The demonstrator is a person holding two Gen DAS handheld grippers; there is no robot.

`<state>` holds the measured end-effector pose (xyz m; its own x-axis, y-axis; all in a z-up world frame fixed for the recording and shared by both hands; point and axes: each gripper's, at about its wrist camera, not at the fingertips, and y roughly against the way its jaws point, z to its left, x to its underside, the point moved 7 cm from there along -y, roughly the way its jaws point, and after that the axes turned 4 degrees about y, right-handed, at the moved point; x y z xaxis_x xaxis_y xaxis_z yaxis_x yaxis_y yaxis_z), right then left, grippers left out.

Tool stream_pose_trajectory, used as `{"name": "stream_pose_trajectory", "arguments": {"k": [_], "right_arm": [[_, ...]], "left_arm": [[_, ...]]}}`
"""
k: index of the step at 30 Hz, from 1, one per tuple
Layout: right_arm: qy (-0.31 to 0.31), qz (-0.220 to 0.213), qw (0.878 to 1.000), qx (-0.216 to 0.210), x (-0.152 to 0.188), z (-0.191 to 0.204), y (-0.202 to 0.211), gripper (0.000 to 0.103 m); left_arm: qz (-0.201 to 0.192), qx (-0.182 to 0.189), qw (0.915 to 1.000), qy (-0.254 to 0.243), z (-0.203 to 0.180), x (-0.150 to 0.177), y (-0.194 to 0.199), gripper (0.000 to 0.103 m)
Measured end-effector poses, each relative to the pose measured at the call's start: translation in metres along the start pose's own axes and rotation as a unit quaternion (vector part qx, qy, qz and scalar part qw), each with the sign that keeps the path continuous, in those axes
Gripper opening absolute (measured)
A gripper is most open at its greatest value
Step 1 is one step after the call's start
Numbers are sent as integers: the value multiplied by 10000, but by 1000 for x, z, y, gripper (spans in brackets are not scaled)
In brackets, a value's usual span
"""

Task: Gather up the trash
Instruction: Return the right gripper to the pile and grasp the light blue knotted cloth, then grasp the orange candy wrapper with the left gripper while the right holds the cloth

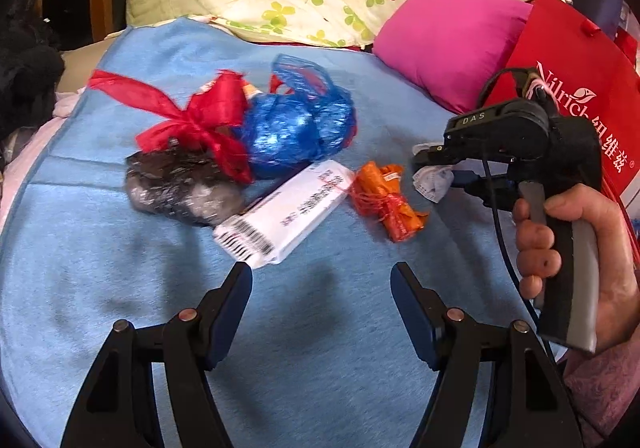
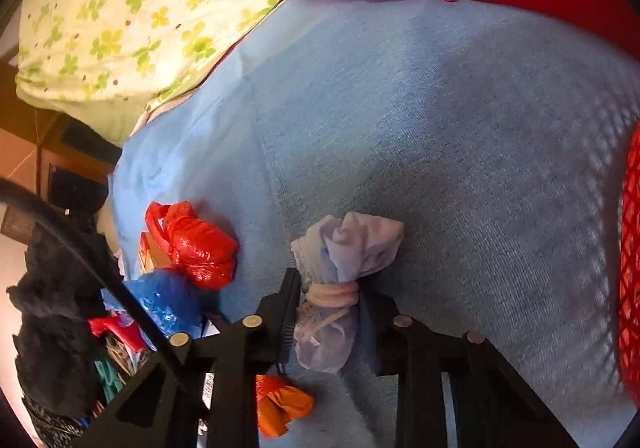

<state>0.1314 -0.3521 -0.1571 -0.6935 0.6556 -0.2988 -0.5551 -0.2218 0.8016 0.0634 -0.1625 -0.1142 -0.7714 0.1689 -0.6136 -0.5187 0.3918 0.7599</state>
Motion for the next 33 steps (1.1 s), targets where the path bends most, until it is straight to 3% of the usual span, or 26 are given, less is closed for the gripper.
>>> {"name": "stream_pose_trajectory", "arguments": {"k": [7, 10, 12, 17, 19, 21, 26, 33], "right_arm": [[779, -451, 9957, -224, -2, 28, 35, 27], [1220, -750, 9893, -271, -1, 45, 53, 27], [1435, -959, 9847, -248, 1, 51, 65, 27], [1565, -1355, 9782, -172, -3, 51, 85, 27], [1533, -1410, 9779, -165, -5, 50, 86, 27], [1525, -1442, 9776, -174, -5, 49, 90, 27], [1649, -1522, 9744, -154, -1, 49, 96, 27], [1835, -1409, 9727, -162, 13, 55, 92, 27]], "left_arm": [[-19, 200, 9994, -283, -38, -9, -22, 64], [21, 359, 9992, -196, -47, -16, -34, 63], [48, 483, 9988, -110, -51, -21, -41, 57], [176, 770, 9966, 244, -59, -33, -62, 47], [227, 735, 9967, 246, -60, -35, -69, 41], [418, 665, 9964, 312, -60, -30, -79, 29], [468, 767, 9947, 508, -54, -29, -80, 27], [244, 640, 9968, 410, -44, -25, -50, 25]]}}
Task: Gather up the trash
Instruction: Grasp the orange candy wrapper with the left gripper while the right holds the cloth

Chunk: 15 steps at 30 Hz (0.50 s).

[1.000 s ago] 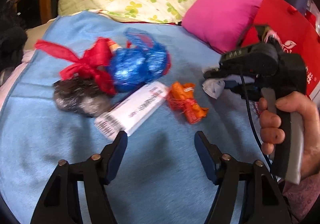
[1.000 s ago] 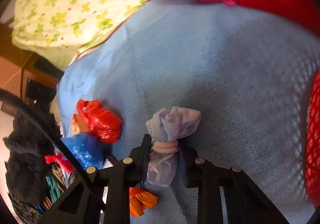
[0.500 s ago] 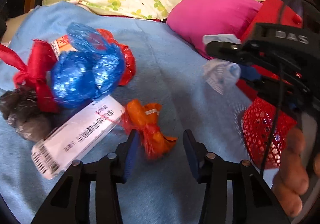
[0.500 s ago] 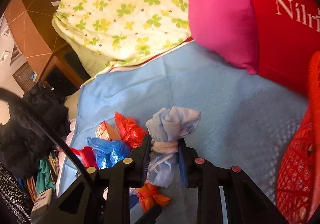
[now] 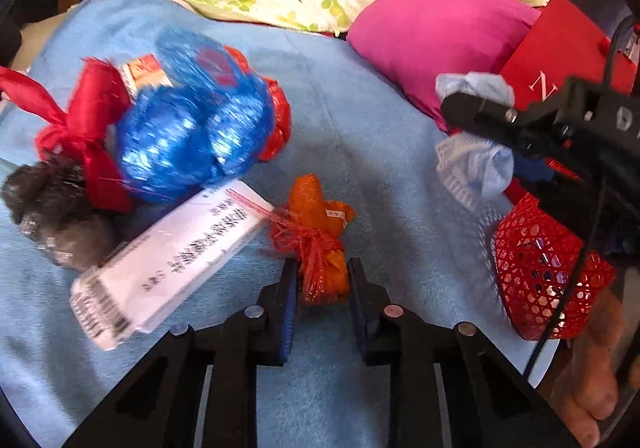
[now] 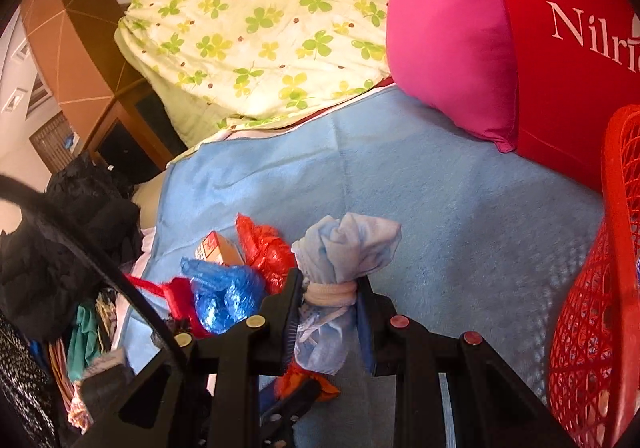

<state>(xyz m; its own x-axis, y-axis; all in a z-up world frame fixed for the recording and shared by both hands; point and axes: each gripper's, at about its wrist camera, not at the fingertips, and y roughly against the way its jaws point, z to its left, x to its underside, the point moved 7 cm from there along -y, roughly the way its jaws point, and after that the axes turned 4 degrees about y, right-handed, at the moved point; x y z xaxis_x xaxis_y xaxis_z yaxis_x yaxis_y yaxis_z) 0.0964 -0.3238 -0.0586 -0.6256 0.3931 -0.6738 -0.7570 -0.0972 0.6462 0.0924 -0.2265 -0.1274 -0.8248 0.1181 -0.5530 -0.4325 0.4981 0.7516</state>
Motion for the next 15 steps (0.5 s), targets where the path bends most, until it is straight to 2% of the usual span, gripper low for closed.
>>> {"name": "stream_pose_trajectory", "arguments": {"k": [7, 9, 11, 15], "right_arm": [[197, 17, 9998, -60, 7, 8, 5, 27], [193, 91, 9997, -98, 10, 10, 4, 27], [153, 227, 9994, -207, 15, 13, 1, 27], [168, 568, 9974, -401, 29, 22, -7, 27]], "left_arm": [[-262, -434, 9985, -206, 24, -3, 39, 25], [-336, -665, 9967, -310, 34, -4, 49, 25], [-391, -797, 9954, -359, 39, -4, 55, 25], [-388, -830, 9955, -259, 60, -3, 67, 25]]}}
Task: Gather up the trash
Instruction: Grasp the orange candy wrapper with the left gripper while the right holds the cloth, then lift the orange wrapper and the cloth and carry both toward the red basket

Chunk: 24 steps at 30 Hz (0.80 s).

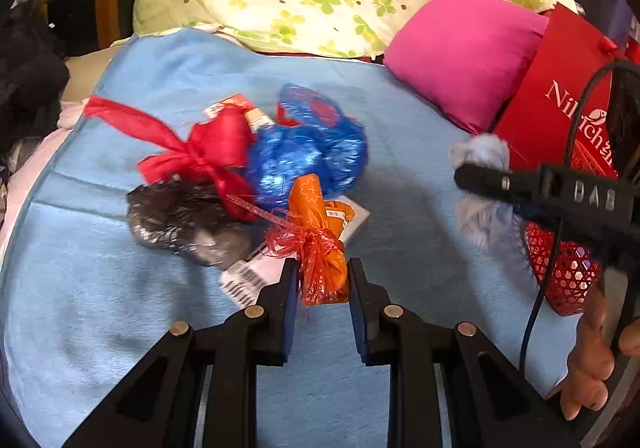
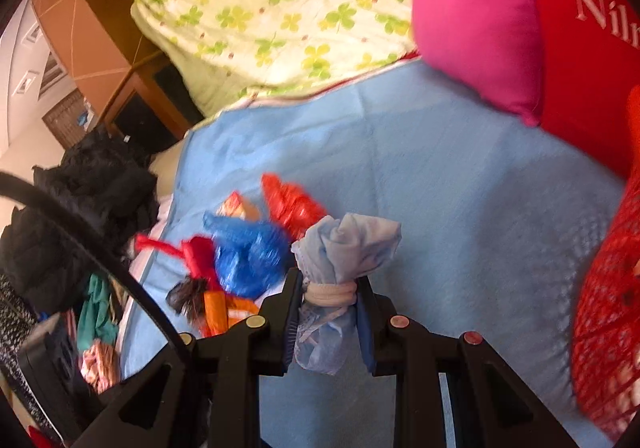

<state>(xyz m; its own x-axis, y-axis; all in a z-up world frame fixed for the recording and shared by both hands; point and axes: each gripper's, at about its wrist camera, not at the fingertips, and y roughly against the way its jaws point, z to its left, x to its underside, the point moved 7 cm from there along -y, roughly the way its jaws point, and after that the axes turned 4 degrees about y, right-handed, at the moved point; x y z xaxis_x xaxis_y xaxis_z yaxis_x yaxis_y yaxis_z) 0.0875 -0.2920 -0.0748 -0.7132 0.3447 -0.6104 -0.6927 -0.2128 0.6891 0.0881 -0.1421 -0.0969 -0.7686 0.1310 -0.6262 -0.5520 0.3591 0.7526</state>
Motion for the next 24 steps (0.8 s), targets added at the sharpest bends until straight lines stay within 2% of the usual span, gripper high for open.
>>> {"name": "stream_pose_trajectory", "arguments": {"k": [5, 12, 24], "right_arm": [[294, 288, 9991, -66, 20, 15, -8, 27], [749, 208, 9969, -89, 31, 27, 6, 27], [665, 22, 9978, -79, 26, 18, 23, 27]], "left_arm": [[-57, -143, 9999, 5, 12, 0, 2, 25], [-198, -482, 9986, 54, 24, -4, 4, 25], [-468, -851, 9949, -271, 8, -14, 14, 25]]}}
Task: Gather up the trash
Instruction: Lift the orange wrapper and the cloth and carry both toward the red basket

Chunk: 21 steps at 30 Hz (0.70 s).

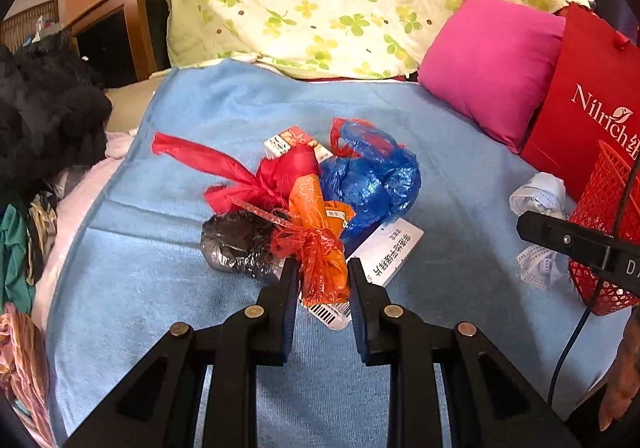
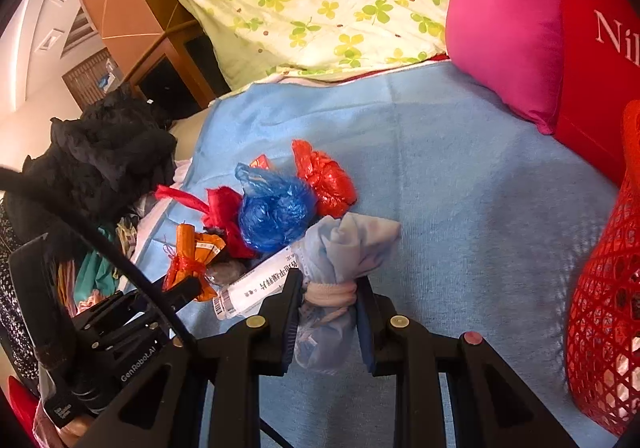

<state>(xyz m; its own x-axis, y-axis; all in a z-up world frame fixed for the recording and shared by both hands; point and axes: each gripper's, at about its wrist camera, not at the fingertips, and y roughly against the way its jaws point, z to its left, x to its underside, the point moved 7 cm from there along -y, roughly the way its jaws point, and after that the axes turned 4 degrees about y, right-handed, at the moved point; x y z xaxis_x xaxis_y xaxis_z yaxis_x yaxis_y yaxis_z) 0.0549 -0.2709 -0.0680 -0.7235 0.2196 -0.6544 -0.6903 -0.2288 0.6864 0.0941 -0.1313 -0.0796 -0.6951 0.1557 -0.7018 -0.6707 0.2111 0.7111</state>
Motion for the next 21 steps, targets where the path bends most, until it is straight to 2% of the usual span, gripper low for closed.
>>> {"name": "stream_pose_trajectory", "arguments": {"k": [21], "right_arm": [[324, -200, 9992, -103, -2, 11, 14, 27]], "left_arm": [[-501, -437, 9977, -146, -5, -19, 24, 25]]}}
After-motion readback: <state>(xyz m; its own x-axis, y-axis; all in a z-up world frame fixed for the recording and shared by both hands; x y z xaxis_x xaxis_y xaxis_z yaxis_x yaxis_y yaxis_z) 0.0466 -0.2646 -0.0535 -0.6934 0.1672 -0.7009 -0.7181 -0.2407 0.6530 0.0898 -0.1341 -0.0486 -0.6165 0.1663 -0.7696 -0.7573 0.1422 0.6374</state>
